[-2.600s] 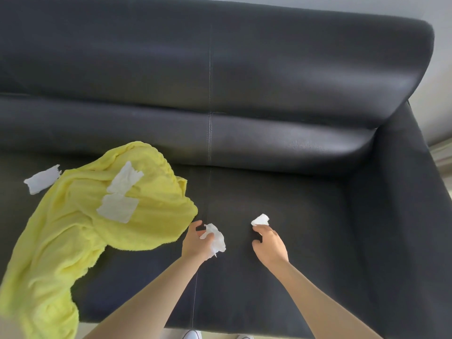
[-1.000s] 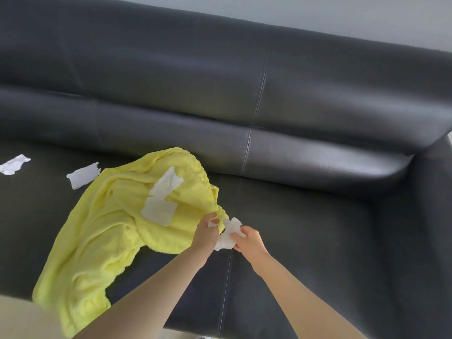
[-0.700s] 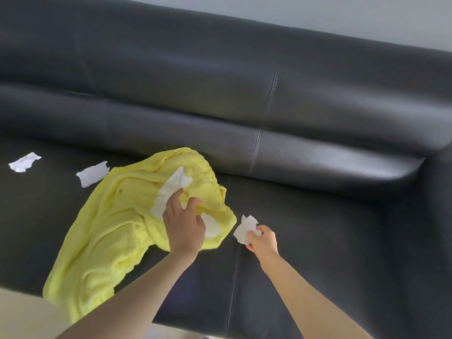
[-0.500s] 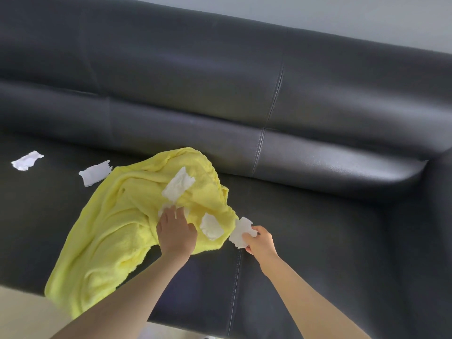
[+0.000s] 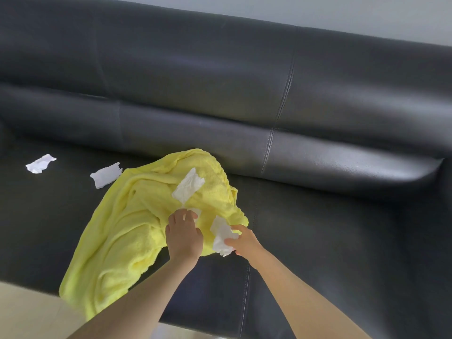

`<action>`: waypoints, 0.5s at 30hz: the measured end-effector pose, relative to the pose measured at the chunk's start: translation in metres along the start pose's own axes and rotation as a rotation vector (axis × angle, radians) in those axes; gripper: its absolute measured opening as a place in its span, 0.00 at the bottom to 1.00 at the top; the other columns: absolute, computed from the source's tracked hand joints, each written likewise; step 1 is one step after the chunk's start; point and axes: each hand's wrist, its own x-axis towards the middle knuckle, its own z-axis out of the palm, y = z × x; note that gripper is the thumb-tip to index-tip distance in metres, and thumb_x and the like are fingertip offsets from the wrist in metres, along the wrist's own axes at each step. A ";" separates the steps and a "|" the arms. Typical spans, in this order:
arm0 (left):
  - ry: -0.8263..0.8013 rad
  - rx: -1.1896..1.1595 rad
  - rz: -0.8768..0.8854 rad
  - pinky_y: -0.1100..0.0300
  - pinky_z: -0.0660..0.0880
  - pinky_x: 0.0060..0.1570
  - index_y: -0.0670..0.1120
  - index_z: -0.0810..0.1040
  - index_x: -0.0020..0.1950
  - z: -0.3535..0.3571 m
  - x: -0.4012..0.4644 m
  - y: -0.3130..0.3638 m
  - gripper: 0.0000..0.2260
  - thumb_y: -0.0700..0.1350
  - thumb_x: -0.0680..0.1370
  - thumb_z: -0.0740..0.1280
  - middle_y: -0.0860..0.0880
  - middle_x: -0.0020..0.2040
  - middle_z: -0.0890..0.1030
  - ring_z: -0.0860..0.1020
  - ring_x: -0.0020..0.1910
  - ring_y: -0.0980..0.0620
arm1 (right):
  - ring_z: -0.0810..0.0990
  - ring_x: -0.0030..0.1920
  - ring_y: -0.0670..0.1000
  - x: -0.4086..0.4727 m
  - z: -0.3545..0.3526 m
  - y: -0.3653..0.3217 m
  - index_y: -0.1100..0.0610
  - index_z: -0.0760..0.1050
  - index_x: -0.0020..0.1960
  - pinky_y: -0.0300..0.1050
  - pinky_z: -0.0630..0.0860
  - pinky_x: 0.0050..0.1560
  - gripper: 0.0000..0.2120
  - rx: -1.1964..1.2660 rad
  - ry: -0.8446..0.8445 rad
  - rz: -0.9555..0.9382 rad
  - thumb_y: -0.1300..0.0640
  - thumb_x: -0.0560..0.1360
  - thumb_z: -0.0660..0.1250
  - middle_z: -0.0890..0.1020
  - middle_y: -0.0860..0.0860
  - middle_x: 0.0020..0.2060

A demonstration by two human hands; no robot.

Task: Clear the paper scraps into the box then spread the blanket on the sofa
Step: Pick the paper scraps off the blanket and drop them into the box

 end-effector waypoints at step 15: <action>-0.054 -0.515 0.131 0.63 0.71 0.51 0.47 0.75 0.60 -0.003 -0.003 0.028 0.11 0.42 0.82 0.56 0.55 0.55 0.76 0.74 0.53 0.56 | 0.78 0.54 0.49 -0.011 -0.015 -0.006 0.56 0.81 0.45 0.47 0.73 0.62 0.04 0.507 -0.222 -0.092 0.61 0.72 0.68 0.84 0.48 0.47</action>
